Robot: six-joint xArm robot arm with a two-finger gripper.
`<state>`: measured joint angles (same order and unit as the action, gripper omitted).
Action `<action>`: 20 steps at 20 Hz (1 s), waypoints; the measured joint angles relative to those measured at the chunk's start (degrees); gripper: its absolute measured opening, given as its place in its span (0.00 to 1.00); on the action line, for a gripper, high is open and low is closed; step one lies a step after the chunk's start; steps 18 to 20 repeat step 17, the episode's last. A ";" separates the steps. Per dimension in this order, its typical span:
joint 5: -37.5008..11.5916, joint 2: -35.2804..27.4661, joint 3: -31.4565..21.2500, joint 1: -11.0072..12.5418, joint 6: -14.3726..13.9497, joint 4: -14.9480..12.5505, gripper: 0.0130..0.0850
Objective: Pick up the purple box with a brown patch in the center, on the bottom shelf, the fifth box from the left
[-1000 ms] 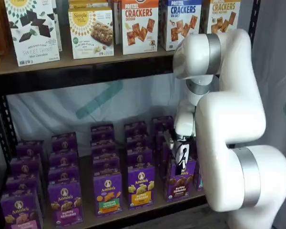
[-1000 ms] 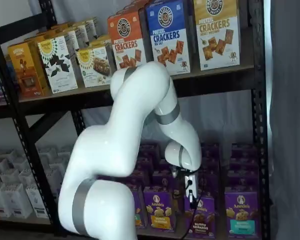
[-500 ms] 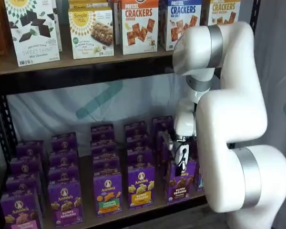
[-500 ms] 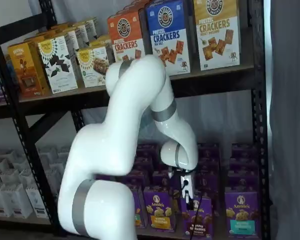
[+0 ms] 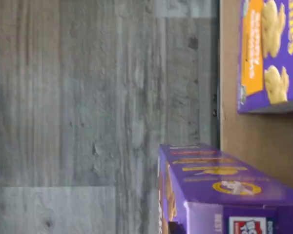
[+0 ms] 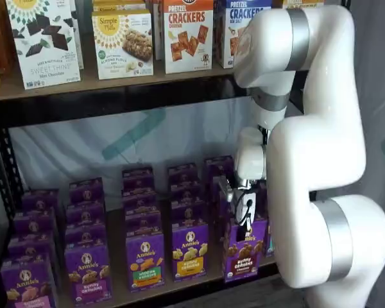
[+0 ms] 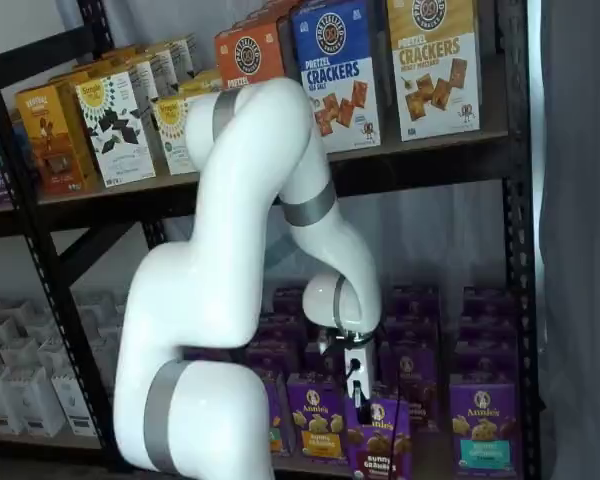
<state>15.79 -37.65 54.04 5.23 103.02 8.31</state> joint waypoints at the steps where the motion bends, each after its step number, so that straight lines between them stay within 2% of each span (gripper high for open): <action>1: 0.41 1.32 -1.38 -0.20 1.06 1.33 0.22; 6: 1.98 6.71 -6.63 -0.70 3.83 4.80 0.22; 10: 2.64 10.86 -10.45 -0.96 4.53 5.85 0.22; 16: 3.86 16.21 -15.00 -1.19 3.98 5.61 0.22; 20: 4.15 16.85 -15.48 -1.23 4.02 5.71 0.22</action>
